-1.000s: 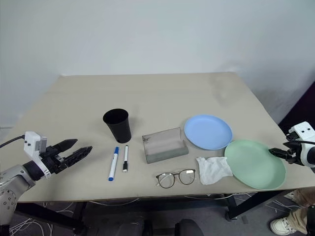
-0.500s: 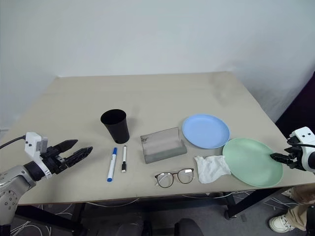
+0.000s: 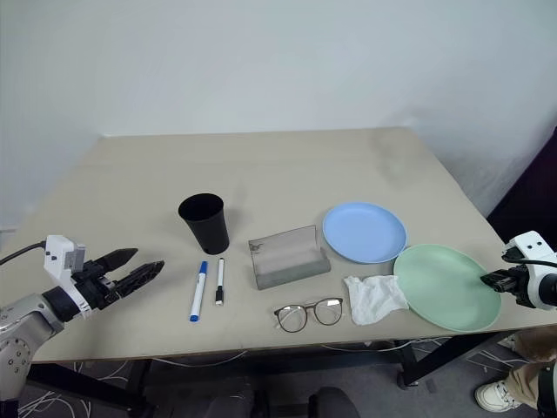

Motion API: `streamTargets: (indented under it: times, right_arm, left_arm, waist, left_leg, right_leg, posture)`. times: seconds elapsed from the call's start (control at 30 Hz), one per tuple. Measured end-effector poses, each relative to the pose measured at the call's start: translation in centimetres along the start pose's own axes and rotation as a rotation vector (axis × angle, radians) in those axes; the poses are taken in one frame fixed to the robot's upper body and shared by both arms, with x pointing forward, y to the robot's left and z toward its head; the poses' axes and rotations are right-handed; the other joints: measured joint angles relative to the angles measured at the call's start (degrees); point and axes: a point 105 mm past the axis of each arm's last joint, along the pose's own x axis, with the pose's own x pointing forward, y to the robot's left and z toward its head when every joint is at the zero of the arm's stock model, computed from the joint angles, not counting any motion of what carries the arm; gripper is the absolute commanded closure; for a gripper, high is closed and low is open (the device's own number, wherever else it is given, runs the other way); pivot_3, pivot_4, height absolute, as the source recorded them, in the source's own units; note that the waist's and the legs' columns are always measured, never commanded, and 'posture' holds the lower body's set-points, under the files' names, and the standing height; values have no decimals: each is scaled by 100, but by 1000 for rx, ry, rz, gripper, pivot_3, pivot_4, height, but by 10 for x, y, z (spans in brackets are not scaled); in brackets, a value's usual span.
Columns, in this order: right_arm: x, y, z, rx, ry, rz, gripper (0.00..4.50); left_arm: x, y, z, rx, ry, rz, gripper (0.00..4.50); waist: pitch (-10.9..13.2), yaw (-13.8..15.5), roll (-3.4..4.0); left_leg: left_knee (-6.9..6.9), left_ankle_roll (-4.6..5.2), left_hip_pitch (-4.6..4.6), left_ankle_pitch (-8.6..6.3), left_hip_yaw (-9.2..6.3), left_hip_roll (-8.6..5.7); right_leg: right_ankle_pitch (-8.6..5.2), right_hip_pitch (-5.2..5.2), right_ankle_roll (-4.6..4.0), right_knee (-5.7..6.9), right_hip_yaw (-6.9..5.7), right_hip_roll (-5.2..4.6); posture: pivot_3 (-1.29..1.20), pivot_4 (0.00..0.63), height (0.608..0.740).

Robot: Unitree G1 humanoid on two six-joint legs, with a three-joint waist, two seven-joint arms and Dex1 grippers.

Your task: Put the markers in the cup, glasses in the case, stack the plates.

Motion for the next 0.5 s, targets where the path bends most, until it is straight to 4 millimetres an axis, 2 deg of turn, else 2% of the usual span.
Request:
streamTargets:
  times: [0.2, 0.33, 0.5]
  right_arm:
    - [0, 0, 0, -1, 2, 0, 3679]
    - [1, 1, 1, -1, -4, 0, 4451]
    - [2, 0, 6, 0, -19, -9, 4451]
  left_arm:
    - [0, 0, 0, -2, 2, 1, 0]
    - [0, 0, -1, -3, 4, 4, 0]
    - [-1, 0, -2, -5, 4, 8, 0]
  waist:
    - [0, -1, 0]
    - [0, -3, 1]
    - [-2, -7, -4]
  left_leg:
    - [3, 1, 0, 0, 0, 0]
    - [4, 2, 0, -1, 0, 0]
    - [21, 10, 5, -7, 1, 2]
  right_leg:
    - [1, 1, 1, 0, 1, 0]
    - [2, 1, 1, 0, 1, 0]
    - [3, 1, 3, 0, 4, -4]
  posture:
    - [0, 0, 740]
    - [0, 0, 740]
    - [0, 0, 740]
